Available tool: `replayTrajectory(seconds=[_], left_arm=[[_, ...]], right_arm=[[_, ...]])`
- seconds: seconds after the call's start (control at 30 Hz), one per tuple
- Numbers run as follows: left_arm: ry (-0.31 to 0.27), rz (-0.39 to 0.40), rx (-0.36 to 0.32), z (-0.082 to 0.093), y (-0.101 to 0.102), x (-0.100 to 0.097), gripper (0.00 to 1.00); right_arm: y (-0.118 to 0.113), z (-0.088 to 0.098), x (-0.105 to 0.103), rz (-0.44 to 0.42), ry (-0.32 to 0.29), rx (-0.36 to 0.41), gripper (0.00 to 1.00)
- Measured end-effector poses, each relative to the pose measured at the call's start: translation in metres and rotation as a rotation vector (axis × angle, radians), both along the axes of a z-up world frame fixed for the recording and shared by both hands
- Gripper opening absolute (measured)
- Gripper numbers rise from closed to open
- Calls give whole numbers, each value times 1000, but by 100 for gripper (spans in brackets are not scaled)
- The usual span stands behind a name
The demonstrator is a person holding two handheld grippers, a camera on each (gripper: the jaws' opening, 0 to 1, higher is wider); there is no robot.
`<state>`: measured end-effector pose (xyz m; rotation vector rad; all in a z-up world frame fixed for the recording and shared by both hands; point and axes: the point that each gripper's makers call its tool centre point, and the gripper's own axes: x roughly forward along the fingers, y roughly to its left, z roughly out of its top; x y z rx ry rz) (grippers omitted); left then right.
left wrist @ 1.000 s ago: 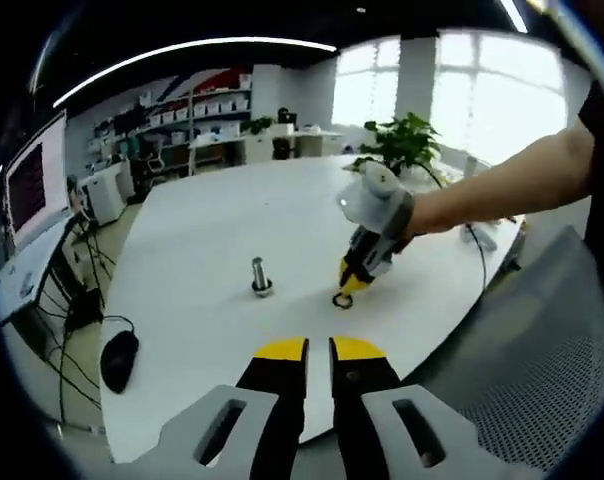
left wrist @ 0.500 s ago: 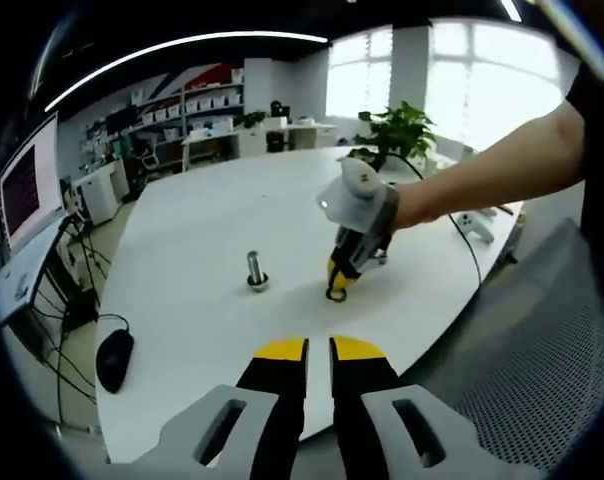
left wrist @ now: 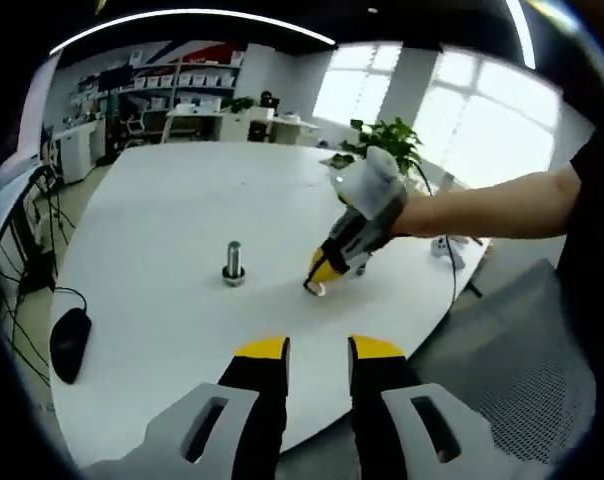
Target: Place the washer onto the threaded stud by aligning its center hole with the stud, sliding it down to the base, and recovering from edge contact or off-axis alignment until the washer reaches the visible bottom stop.
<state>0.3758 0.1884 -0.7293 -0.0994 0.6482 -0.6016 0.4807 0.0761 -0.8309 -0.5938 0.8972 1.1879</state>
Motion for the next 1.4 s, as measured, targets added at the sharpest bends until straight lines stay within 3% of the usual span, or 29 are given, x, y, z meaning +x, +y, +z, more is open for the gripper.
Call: replayTrajectory(seconds=[0.03,0.17,0.37,0.43,0.6,0.77,0.93,1.23,1.4], left_arm=[[-19,-6,24,0,3,7,19],[-10,-44,-7,7,-8,31,18],[32,-101,-31,-9,-33,56,14],[50,-125,-60,-10,-44,57,12],[47,-83,-58,-13,-45,72,12],[91,-97,-99,-14,-55,70,6],[112,-73,-147,-14,-58,71,8],[106,-57,-174,-12,-58,76,2],[143,-35,-282,-8,-56,77,0]], right_arm=[[0,2,1,-10,-6,5,5],[7,17,0,-61,-32,71,5],[23,45,-1,-145,-42,186,5],[28,58,-1,-159,-80,226,5],[36,75,-6,-176,-106,284,5],[41,81,-9,-169,-109,303,5],[44,84,-9,-166,-114,316,5],[44,89,-9,-170,-113,334,5],[44,91,-10,-171,-110,343,5]])
